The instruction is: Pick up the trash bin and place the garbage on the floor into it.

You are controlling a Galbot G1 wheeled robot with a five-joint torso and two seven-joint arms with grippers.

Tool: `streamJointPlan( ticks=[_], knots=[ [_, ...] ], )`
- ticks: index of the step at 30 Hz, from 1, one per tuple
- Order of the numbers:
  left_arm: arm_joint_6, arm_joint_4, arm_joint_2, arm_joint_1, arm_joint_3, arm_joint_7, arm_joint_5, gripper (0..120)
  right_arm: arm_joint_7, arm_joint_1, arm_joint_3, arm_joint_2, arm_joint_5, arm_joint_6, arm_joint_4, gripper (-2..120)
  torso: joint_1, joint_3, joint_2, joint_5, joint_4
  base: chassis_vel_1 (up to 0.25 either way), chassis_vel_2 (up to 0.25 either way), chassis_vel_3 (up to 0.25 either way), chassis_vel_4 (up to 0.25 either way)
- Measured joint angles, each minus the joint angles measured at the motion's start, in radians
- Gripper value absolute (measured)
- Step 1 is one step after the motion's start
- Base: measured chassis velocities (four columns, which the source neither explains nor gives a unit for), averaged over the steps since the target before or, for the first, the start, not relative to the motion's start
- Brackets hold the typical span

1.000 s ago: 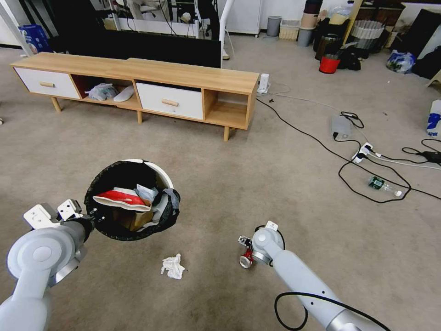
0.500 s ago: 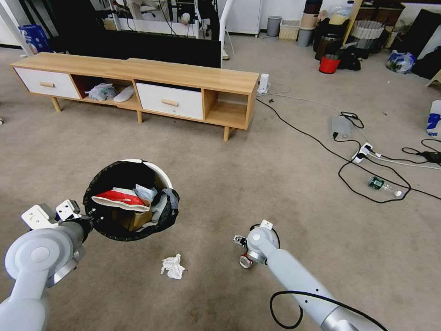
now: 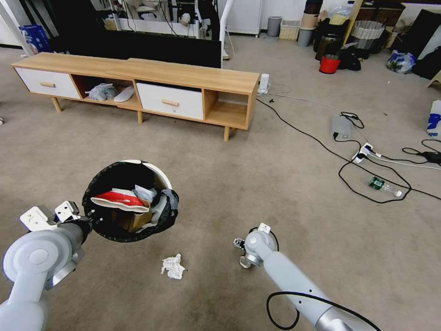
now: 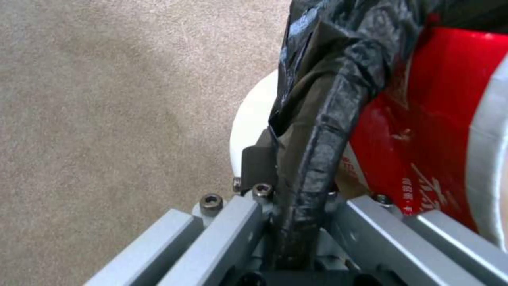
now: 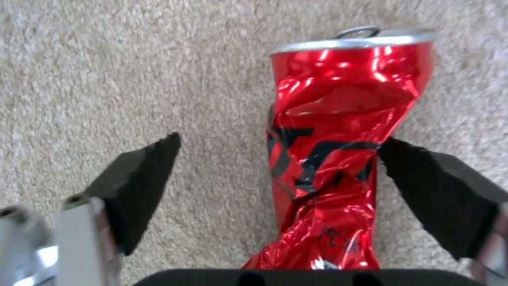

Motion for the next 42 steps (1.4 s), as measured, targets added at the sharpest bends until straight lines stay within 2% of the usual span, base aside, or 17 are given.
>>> streamJointPlan(
  ticks=[2,6,15,23,35,36,40,42],
  knots=[
    [-0.001,0.001,0.002,-0.005,0.002,0.0,0.0,0,0.001,-0.001,-0.002,-0.005,0.0,0.003,0.006,80,0.0,0.0,0.0,-0.0004,-0.0003,0.0,0.0,0.0,0.0],
    [-0.002,0.003,0.002,-0.01,0.007,0.0,0.0,0,0.002,-0.001,-0.005,-0.007,0.001,0.004,0.01,74,0.0,0.0,0.0,-0.0005,-0.0006,0.0,0.0,0.0,0.0],
    [-0.004,0.006,-0.001,-0.014,0.013,0.0,0.006,0,0.002,0.001,-0.014,-0.009,-0.002,0.011,0.012,51,0.0,0.0,0.0,-0.0006,-0.0004,0.0,0.0,0.0,0.0],
    [-0.004,0.006,-0.005,-0.013,0.016,0.0,0.01,0,0.0,0.003,-0.017,-0.004,-0.012,0.012,0.004,36,0.0,0.0,0.0,-0.0003,-0.0003,0.0,0.0,0.0,0.0],
    [-0.007,-0.009,-0.004,-0.011,0.029,-0.005,0.012,0,-0.043,0.008,-0.013,0.006,-0.047,0.015,-0.036,35,0.0,0.0,0.001,0.0012,0.0009,0.0,0.0,0.0,0.0],
    [-0.007,-0.017,-0.003,-0.009,0.039,-0.006,0.013,0,-0.043,0.002,-0.012,0.001,-0.048,0.021,-0.024,30,0.0,0.0,0.0,0.0015,0.0011,0.0,0.0,0.0,0.0],
    [-0.007,-0.029,-0.002,-0.008,0.06,-0.009,0.016,0,-0.027,-0.015,-0.012,-0.017,-0.044,0.029,0.021,25,0.0,0.002,-0.002,0.0024,0.0015,0.0,0.0,0.0,0.0],
    [-0.008,-0.043,-0.001,-0.011,0.089,-0.016,0.017,0,0.007,-0.037,-0.016,-0.044,-0.011,0.033,0.107,23,0.0,0.002,-0.002,0.0035,0.0016,-0.014,0.042,0.052,-0.023]
  ],
)
